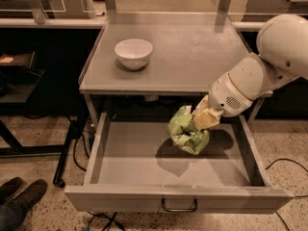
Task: Place green jalapeno chip bag into top drawer
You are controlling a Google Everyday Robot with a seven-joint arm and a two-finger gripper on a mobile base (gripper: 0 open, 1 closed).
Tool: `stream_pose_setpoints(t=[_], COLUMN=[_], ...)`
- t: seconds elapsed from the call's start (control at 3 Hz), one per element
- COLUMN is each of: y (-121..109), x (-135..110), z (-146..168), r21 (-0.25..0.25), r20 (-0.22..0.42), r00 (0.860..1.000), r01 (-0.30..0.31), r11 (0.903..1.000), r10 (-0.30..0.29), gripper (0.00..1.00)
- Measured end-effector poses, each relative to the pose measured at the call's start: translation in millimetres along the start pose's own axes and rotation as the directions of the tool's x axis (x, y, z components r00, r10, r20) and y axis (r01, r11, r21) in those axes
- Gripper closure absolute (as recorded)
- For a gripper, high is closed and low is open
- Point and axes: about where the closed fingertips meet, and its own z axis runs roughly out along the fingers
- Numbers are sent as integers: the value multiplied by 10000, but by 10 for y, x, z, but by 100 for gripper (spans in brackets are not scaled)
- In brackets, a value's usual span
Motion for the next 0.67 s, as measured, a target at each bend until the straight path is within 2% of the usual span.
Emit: stream_pose_setpoints(t=[0.33, 0.67], y=[-66, -254], x=[189, 458], z=[305, 596], r21=[-5, 285], r20=[-2, 47], r00=[9985, 9893], r01=[-550, -1459], r11=[9985, 9889], r10=[550, 1458], gripper=[100, 100])
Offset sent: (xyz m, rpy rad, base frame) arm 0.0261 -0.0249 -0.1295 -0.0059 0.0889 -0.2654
